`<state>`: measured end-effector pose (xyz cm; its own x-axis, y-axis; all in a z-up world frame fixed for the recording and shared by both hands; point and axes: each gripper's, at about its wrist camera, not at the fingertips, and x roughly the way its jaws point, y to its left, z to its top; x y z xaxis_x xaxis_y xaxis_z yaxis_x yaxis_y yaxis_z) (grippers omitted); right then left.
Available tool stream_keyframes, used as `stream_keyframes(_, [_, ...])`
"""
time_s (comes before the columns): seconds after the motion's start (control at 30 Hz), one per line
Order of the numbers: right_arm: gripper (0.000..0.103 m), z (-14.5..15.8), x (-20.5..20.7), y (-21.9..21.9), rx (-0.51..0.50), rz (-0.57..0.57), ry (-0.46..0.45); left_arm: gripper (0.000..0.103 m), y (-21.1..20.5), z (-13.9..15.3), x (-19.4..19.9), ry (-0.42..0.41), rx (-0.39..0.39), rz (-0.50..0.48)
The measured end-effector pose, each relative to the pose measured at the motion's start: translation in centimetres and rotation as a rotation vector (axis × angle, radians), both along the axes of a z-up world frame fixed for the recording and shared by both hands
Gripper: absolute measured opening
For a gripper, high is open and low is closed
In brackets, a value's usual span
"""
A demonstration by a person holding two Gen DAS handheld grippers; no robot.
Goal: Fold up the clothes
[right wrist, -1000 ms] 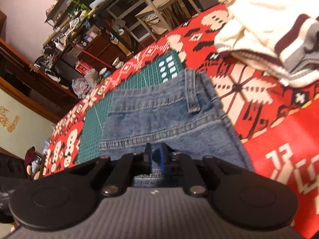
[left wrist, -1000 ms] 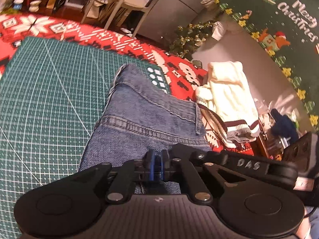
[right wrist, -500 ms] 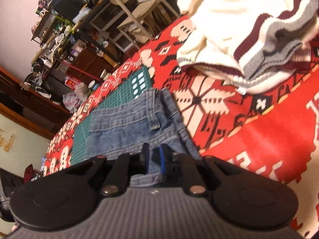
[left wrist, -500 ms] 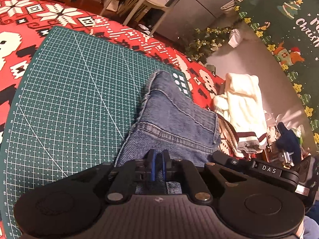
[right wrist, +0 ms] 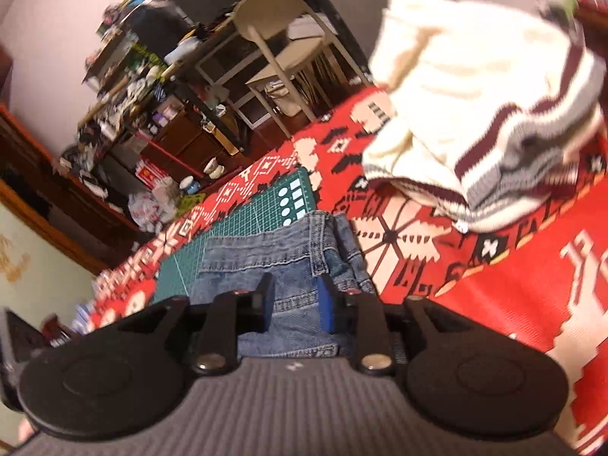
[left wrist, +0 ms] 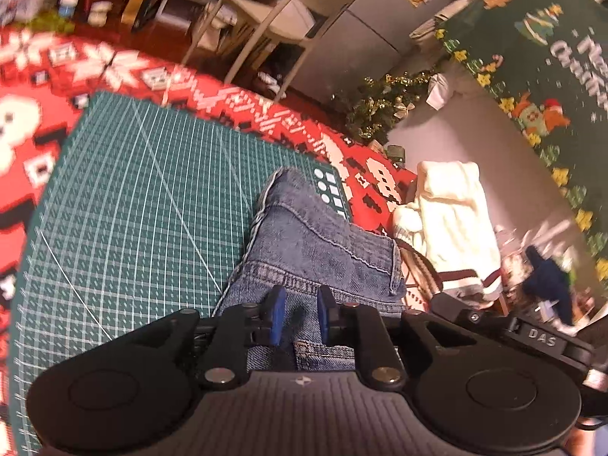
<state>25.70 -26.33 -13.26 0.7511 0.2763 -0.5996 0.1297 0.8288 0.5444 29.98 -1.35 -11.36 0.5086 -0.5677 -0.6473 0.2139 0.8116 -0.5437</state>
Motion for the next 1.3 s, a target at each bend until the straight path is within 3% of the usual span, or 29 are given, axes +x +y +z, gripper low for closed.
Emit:
stream_keyframes(0.13, [0.047,1.6,-0.8,1.6,-0.085,0.052,-0.050,0.034,-0.5,1.4,-1.3,-0.089,0.071,0.015])
stream_keyframes(0.2, [0.077,2.2,-1.4,2.8,-0.178,0.079,-0.064,0.041,-0.6,2.0,-2.5,-0.152,0.133,0.043])
stream_keyframes(0.27, [0.090,2.7,-2.1,4.1,-0.278,0.109,-0.073,0.052,-0.7,2.4,-3.5,-0.206,0.172,0.060])
stream_keyframes(0.37, [0.101,3.4,-3.2,6.0,-0.419,0.154,-0.084,0.063,-0.9,2.7,-4.4,-0.243,0.213,0.075])
stream_keyframes(0.53, [0.102,3.3,-4.6,7.6,-0.495,0.198,-0.075,0.072,-1.1,3.0,-4.8,-0.224,0.240,0.073])
stream_keyframes(0.73, [0.102,4.0,-6.7,7.9,-0.550,0.110,-0.111,0.080,-2.5,3.0,-5.9,-0.265,0.364,0.086])
stream_keyframes(0.87, [0.102,4.5,-7.7,8.0,-0.594,0.020,-0.156,0.085,-3.1,2.7,-6.2,-0.246,0.385,0.122])
stream_keyframes(0.97, [0.102,4.7,-7.9,8.1,-0.639,0.012,-0.186,0.087,-3.6,2.7,-6.5,-0.267,0.439,0.150])
stream_keyframes(1.13, [0.102,4.8,-7.4,8.8,-0.712,0.072,-0.167,0.092,-4.0,3.2,-7.0,-0.344,0.483,0.175])
stream_keyframes(1.3, [0.102,4.5,-6.3,8.4,-0.678,0.038,-0.093,0.092,-4.5,3.4,-6.8,-0.372,0.531,0.144])
